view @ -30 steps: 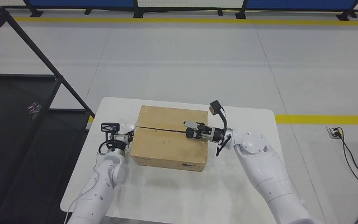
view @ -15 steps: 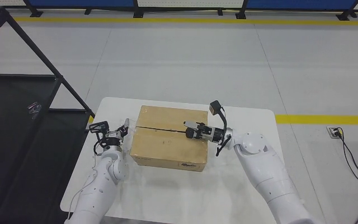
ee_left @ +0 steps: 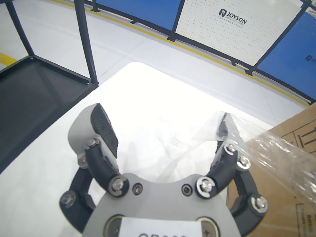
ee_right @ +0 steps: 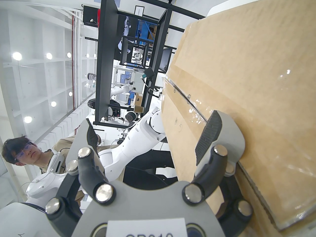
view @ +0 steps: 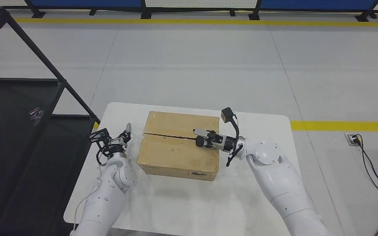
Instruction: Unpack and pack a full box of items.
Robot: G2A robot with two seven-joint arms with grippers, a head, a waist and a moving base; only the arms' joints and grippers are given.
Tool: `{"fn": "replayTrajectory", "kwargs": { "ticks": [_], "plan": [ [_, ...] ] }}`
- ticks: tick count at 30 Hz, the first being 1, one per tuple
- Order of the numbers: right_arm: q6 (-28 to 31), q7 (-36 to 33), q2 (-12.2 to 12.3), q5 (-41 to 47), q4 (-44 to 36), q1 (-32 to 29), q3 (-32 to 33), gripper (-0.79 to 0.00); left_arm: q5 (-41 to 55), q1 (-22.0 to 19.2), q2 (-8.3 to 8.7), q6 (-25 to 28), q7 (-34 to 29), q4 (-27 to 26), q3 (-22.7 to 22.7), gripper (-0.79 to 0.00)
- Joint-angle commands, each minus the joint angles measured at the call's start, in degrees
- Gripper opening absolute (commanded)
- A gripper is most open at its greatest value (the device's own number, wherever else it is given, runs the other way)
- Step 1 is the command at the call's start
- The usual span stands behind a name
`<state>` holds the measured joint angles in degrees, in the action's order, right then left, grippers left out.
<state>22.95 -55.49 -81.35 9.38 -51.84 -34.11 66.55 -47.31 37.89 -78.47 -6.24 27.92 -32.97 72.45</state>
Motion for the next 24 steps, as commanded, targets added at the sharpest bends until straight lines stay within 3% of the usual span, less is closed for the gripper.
{"fn": "replayTrajectory", "kwargs": {
  "ticks": [1,11,24],
  "plan": [
    [0.0,0.0,0.1,0.2,0.0,-0.1,0.0,0.0,0.7,0.1,-0.2,0.2,0.6,-0.4,0.2,0.0],
    [0.4,0.2,0.4,1.1,0.4,-0.2,-0.1,0.0,-0.1,4.0,-0.18,1.4,4.4,-6.0,1.1,0.0],
    [0.9,0.1,0.4,2.3,1.8,0.6,-1.2,0.0,2.0,11.8,0.28,0.2,4.6,-20.4,5.2,0.0]
  ]
}}
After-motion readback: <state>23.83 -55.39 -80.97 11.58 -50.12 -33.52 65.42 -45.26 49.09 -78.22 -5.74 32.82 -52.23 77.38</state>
